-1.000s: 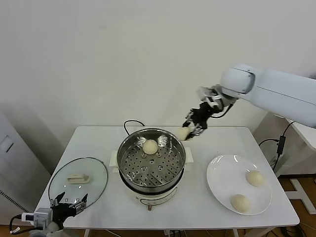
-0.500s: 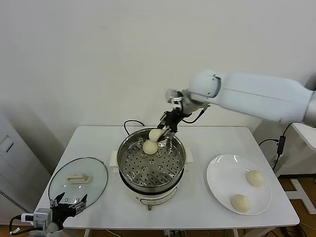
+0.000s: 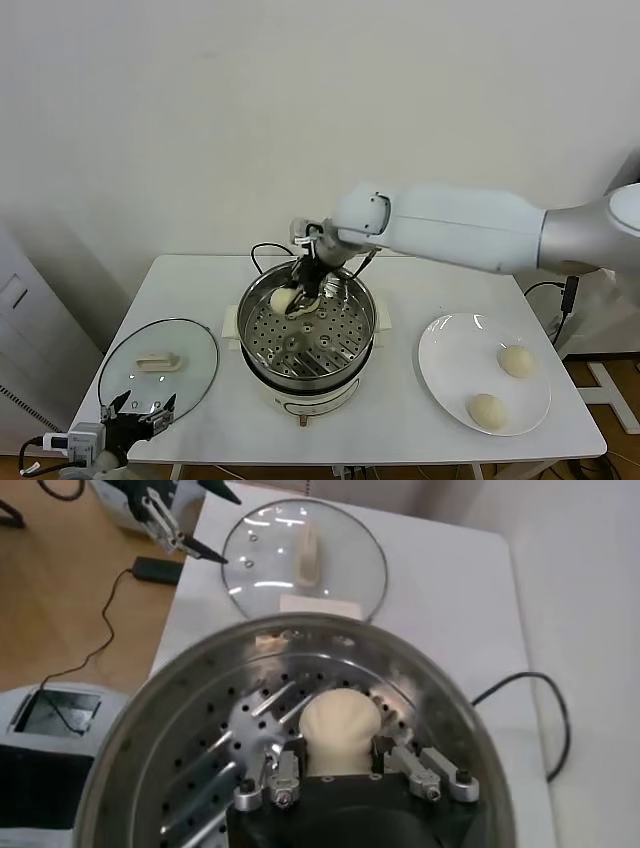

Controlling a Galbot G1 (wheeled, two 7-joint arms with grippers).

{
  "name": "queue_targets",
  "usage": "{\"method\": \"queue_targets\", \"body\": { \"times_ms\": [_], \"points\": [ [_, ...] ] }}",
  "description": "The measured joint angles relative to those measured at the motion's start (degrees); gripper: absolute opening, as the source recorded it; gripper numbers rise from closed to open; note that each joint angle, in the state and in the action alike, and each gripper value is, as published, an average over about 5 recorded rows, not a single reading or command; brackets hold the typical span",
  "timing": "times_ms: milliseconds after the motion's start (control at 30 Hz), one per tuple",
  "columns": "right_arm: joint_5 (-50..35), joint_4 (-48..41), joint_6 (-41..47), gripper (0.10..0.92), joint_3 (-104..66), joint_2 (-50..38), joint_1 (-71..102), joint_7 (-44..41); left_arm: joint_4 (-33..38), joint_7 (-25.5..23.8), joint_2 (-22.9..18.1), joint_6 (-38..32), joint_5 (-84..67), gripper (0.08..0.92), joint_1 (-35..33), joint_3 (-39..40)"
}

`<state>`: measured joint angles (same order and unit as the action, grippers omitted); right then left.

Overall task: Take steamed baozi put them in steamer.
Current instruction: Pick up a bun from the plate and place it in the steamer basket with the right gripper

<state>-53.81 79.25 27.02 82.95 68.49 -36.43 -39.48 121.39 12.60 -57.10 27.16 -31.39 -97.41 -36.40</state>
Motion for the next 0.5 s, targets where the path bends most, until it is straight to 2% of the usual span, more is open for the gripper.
{"method": "queue_targets", "body": {
  "times_ms": [500],
  "points": [
    [0.47, -1.72, 1.53, 0.416, -1.21, 2.82, 5.20, 3.64, -0.40, -0.03, -0.14, -0.13, -0.01, 0.823, 0.10, -0.02]
  ]
}}
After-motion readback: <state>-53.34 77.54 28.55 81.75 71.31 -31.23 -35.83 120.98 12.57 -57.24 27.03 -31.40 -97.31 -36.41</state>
